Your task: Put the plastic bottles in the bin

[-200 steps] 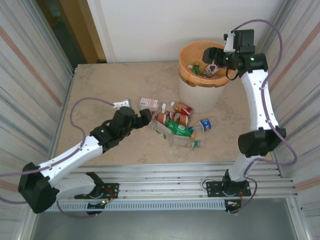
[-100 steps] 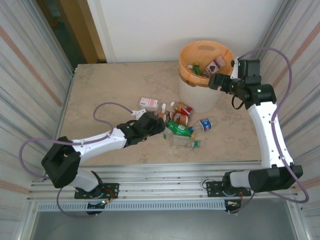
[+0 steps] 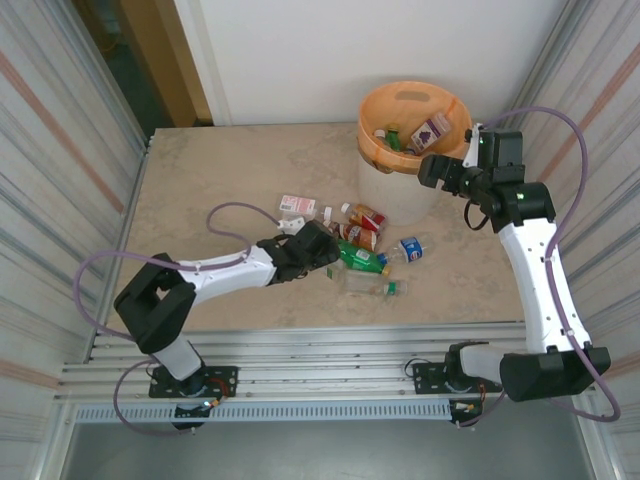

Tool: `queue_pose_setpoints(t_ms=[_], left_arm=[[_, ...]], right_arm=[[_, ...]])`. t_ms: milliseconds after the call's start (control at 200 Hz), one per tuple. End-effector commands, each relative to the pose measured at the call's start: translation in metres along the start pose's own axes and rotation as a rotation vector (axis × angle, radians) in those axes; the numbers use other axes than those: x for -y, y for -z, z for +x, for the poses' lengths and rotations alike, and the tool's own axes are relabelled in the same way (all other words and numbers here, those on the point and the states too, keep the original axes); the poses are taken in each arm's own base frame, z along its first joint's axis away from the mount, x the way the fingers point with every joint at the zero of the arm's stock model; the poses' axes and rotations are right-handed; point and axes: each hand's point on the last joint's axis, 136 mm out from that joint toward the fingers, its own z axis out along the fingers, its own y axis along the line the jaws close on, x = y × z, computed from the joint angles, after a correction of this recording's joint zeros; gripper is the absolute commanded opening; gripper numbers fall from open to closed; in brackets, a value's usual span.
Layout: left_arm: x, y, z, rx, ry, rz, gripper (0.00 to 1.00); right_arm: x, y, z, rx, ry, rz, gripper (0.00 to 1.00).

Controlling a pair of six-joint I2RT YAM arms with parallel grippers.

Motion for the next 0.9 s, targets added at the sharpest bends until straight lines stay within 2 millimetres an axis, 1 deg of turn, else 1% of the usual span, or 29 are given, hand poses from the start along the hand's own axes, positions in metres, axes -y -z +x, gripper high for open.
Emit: queue_pose_setpoints(t_ms=[0,85,220,366,501,596,806,842,892], left_arm=[[0.004,-0.003,0.001,-0.011,-0.016,-0.022,0.97],[0.007,-0.006,0.003,-0.024,-0.029,-0.022,0.97],[0.003,-0.011,0.008,-0.044,-0.039,-0.040,0.96],[-0.004,-0.013,0.013,-0.060,-0.049,-0.068,0.90],[-0.010,-0.014,0.016,-0.074,-0.061,-0.091,0.87],[-0.018,-0.014,0.018,-0.081,-0.071,-0.119,0.83],[-0.032,-0.012,0.022,-0.089,-0.091,-0.170,0.78],[-0.034,-0.012,0.023,-0.090,-0.094,-0.175,0.75],[-0.036,-0.013,0.025,-0.097,-0.098,-0.185,0.74]], right_arm=[[-0.006,0.005,0.000,0.022,-0.009,-0.023,0.98],[-0.008,0.004,0.001,0.021,-0.004,-0.029,0.98],[-0.009,0.002,0.002,0.013,-0.001,-0.030,0.98],[-0.010,0.001,0.002,0.014,0.001,-0.031,0.98],[-0.012,0.001,0.003,0.014,0.003,-0.037,0.98],[-0.013,0.001,0.003,0.013,0.006,-0.039,0.98],[-0.015,0.002,0.003,0.016,0.010,-0.041,0.98],[-0.015,0.001,0.003,0.016,0.010,-0.043,0.98],[-0.016,0.001,0.004,0.018,0.010,-0.046,0.98]])
